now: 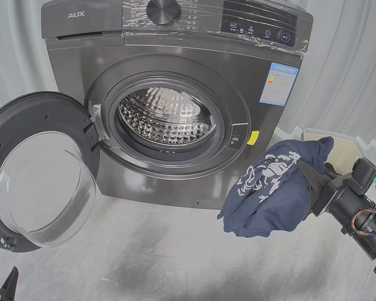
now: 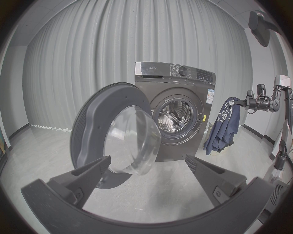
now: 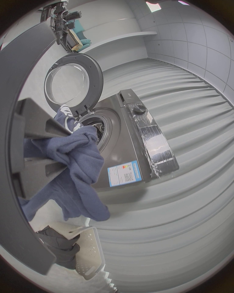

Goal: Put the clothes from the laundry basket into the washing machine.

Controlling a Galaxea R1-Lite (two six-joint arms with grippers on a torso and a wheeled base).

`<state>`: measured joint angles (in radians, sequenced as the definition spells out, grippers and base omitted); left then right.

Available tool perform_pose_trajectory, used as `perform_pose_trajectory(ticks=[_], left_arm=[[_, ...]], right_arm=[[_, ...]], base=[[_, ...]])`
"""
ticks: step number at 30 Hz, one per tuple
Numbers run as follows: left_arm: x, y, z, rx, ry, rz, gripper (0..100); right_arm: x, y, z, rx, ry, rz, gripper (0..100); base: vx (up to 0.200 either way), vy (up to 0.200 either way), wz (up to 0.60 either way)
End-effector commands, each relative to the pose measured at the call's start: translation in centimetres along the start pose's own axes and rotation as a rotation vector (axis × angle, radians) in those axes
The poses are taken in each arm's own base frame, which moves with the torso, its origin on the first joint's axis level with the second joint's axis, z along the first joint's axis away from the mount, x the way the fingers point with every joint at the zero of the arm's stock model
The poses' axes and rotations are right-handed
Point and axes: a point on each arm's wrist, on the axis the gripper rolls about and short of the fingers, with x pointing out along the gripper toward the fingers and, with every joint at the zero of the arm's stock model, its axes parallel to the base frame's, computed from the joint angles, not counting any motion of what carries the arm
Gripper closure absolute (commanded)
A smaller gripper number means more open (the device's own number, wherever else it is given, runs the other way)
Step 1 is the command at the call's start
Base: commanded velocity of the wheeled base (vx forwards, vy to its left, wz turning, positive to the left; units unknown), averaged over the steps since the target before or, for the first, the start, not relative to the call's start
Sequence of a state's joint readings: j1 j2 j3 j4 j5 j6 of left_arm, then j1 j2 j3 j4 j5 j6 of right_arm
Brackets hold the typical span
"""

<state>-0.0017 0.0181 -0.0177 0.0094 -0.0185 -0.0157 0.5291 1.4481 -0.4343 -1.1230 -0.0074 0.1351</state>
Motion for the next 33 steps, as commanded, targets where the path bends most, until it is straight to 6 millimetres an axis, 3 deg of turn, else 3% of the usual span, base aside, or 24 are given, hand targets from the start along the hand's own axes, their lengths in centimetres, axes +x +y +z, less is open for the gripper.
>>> perform_pose_trajectory(ticks=[1, 15, 23, 33], left_arm=[[0.0, 0.0, -0.4, 0.000, -0.004, 0.000, 0], [0.0, 0.0, -0.4, 0.000, -0.004, 0.000, 0], [0.0, 0.0, -0.5, 0.013, -0.004, 0.008, 0], [0.0, 0.0, -0.5, 0.013, -0.004, 0.013, 0]], right_arm=[[0.0, 0.0, 0.0, 0.000, 0.000, 0.000, 100], [0.0, 0.0, -0.1, 0.000, 0.005, -0.001, 100], [0.2, 1.2, -0.2, 0.038, 0.017, 0.047, 100], [1.5, 1.5, -1.0, 0.081, 0.038, 0.049, 100]], base=[[0.000, 0.000, 0.00], [0.000, 0.000, 0.00], [0.000, 0.000, 0.00], [0.000, 0.000, 0.00]])
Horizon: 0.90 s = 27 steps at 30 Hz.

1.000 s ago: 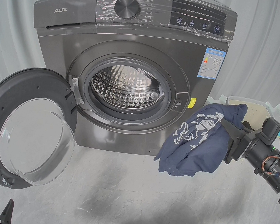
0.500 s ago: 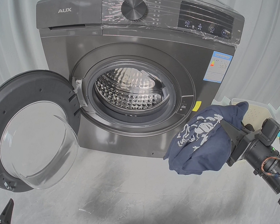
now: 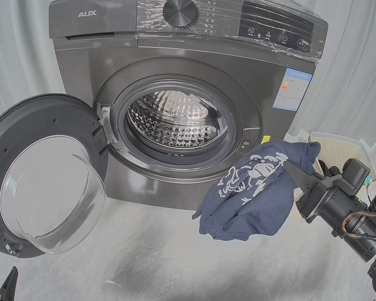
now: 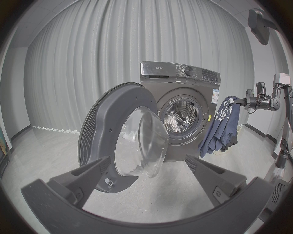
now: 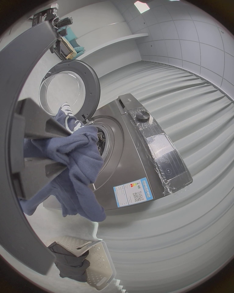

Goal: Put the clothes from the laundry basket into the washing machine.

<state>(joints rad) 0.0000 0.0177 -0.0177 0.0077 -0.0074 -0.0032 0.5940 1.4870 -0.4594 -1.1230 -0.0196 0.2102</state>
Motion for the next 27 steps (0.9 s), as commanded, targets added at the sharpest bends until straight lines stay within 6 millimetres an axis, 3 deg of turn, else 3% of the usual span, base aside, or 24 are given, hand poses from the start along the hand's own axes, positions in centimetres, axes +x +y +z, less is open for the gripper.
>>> perform_pose_trajectory(ticks=[1, 14, 25, 27], left_arm=[[0.0, 0.0, -0.5, 0.000, -0.002, 0.000, 0], [0.0, -0.1, -0.5, 0.049, -0.009, -0.045, 0], [0.0, -0.1, -0.4, 0.057, -0.012, -0.049, 0], [-0.3, -0.1, 1.1, 0.034, -0.100, -0.036, 0]], right_arm=[[0.7, 0.1, -0.5, 0.000, 0.018, 0.002, 100], [3.9, 2.6, -1.7, 0.010, 0.029, -0.001, 100], [5.4, 2.9, -1.7, 0.014, 0.009, -0.013, 100], [5.5, 3.0, -1.6, 0.014, -0.001, -0.009, 100]], base=[[0.000, 0.000, 0.00], [0.000, 0.000, 0.00], [0.000, 0.000, 0.00], [0.000, 0.000, 0.00]])
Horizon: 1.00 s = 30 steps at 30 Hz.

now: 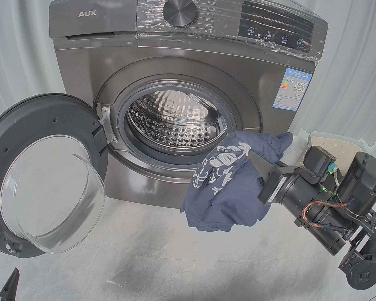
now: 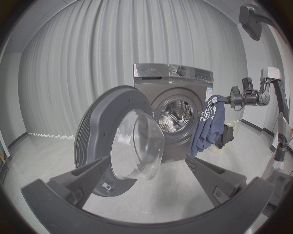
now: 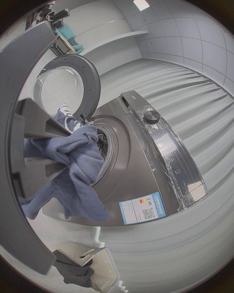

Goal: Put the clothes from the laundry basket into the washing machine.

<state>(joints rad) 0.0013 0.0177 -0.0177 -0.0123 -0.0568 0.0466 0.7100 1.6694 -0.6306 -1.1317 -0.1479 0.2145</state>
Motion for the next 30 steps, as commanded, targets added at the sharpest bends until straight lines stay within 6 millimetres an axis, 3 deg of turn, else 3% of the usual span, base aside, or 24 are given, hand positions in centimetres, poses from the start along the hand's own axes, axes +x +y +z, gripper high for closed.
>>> perform_pose_trajectory(ticks=[1, 3, 5, 9, 13, 14, 19, 30], left_arm=[[-0.8, 0.1, 3.5, -0.009, -0.187, 0.025, 0], [-0.9, 0.2, 8.0, 0.011, -0.275, 0.041, 0], [-0.1, 0.3, 9.4, 0.029, -0.244, 0.008, 0], [3.6, 0.1, 7.9, 0.041, -0.003, -0.241, 0], [6.9, -0.3, 7.4, 0.027, 0.113, -0.373, 0], [7.0, -0.3, 7.5, 0.026, 0.115, -0.378, 0], [11.4, -2.3, 8.3, 0.043, 0.118, -0.575, 0], [17.0, -6.9, 6.9, 0.061, 0.203, -0.764, 0]], right_arm=[[0.5, 0.1, -0.3, 0.000, -0.003, 0.005, 100], [0.7, 0.1, -0.4, 0.001, -0.010, 0.008, 100], [1.2, 0.2, -0.5, 0.002, -0.014, 0.009, 100], [2.6, 1.0, -0.5, 0.006, -0.027, 0.035, 100], [4.0, 1.3, -0.3, 0.008, -0.051, 0.046, 100], [4.1, 1.3, -0.2, 0.008, -0.052, 0.047, 100], [6.4, 1.6, -0.1, 0.014, -0.090, 0.050, 100], [8.3, 1.9, 0.2, 0.024, -0.157, 0.050, 100]], base=[[0.000, 0.000, 0.00], [0.000, 0.000, 0.00], [0.000, 0.000, 0.00], [0.000, 0.000, 0.00], [0.000, 0.000, 0.00], [0.000, 0.000, 0.00], [0.000, 0.000, 0.00], [0.000, 0.000, 0.00]])
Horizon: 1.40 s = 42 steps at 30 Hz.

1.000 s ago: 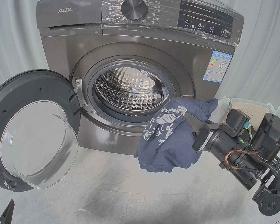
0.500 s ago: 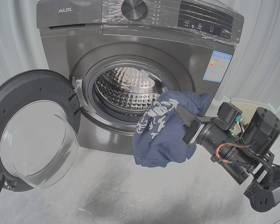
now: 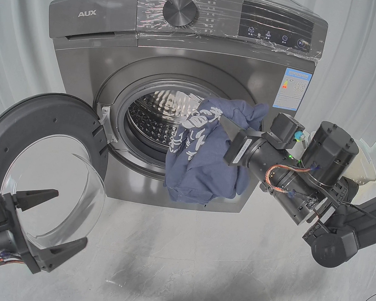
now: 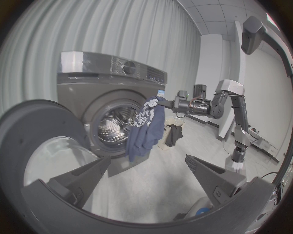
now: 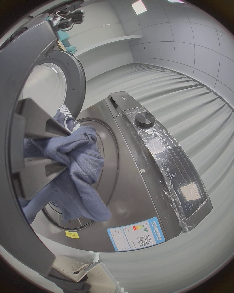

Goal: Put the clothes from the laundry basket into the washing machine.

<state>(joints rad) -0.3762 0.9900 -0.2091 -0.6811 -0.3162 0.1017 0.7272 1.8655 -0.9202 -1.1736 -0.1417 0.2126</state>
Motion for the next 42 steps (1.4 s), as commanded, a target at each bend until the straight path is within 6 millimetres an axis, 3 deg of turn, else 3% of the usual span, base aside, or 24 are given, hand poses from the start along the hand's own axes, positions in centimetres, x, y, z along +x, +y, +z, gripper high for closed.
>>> perform_pose_trajectory(ticks=[1, 9, 15, 22, 33, 42], left_arm=[[5.7, -0.3, -1.8, -0.026, 0.132, -0.130, 0], [8.8, -0.3, -3.1, -0.044, 0.183, -0.163, 0], [10.2, -0.9, -2.8, -0.042, 0.161, -0.204, 0], [12.4, -1.9, -2.1, -0.173, 0.158, -0.243, 0], [16.2, -1.6, -4.3, -0.202, 0.220, -0.234, 0], [19.7, -1.3, -5.7, -0.247, 0.125, -0.214, 0]], right_arm=[[1.8, 0.0, -0.7, 0.003, -0.033, 0.000, 100], [1.7, 0.2, -0.8, 0.005, -0.032, 0.006, 100], [1.6, 0.3, -0.8, 0.007, -0.030, 0.007, 100], [1.6, 0.3, -1.0, 0.006, -0.025, 0.006, 100], [1.2, 0.3, -1.0, 0.005, -0.017, 0.006, 100], [0.9, 0.3, -0.9, 0.003, -0.019, 0.007, 100]], base=[[0.000, 0.000, 0.00], [0.000, 0.000, 0.00], [0.000, 0.000, 0.00], [0.000, 0.000, 0.00], [0.000, 0.000, 0.00], [0.000, 0.000, 0.00]])
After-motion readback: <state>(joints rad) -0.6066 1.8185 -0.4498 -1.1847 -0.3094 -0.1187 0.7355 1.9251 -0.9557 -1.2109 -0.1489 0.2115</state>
